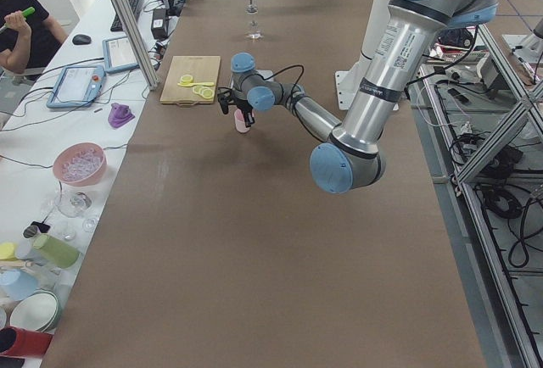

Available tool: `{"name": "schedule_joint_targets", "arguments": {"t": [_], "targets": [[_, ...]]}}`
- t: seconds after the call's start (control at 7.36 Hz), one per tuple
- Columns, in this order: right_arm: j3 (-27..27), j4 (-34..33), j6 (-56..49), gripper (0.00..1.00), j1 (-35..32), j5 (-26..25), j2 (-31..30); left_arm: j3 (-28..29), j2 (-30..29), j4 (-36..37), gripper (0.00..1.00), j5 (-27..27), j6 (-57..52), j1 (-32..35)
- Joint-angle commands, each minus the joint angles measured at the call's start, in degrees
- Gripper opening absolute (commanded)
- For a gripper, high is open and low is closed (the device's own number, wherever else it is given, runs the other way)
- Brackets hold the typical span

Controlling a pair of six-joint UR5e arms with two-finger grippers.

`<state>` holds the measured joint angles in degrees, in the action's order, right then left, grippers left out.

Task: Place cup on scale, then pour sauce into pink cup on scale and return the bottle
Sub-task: 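Close the left gripper on the pink cup's side and lift it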

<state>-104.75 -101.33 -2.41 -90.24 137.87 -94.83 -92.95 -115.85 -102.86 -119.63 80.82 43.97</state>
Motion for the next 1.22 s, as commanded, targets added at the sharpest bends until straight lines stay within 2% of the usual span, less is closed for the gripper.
{"name": "schedule_joint_targets", "arguments": {"t": [0.0,0.14,0.41,0.68,0.82,1.09], "targets": [[-0.01,0.0,0.03,1.0,-0.03,0.03,0.08,0.05,0.27,0.12,0.18,0.01,-0.14,0.15],[-0.01,0.08,0.03,1.0,-0.03,0.03,-0.01,-0.82,0.27,0.47,0.0,0.01,-0.05,0.24],[0.07,0.08,-0.05,1.0,-0.03,-0.05,-0.01,-3.45,0.27,1.87,0.0,-0.42,-0.14,1.37],[0.07,0.08,-0.05,1.0,0.06,0.03,-0.01,-5.4,-0.95,6.35,0.0,-1.74,-0.05,1.82],[-0.01,0.08,-0.05,1.0,-0.03,0.03,-0.01,-5.31,-3.31,7.49,0.0,-1.74,0.65,1.82],[-0.01,0.08,0.03,1.0,-0.03,0.21,-0.01,-4.61,-12.86,19.05,0.0,-1.83,5.79,1.73]]}}
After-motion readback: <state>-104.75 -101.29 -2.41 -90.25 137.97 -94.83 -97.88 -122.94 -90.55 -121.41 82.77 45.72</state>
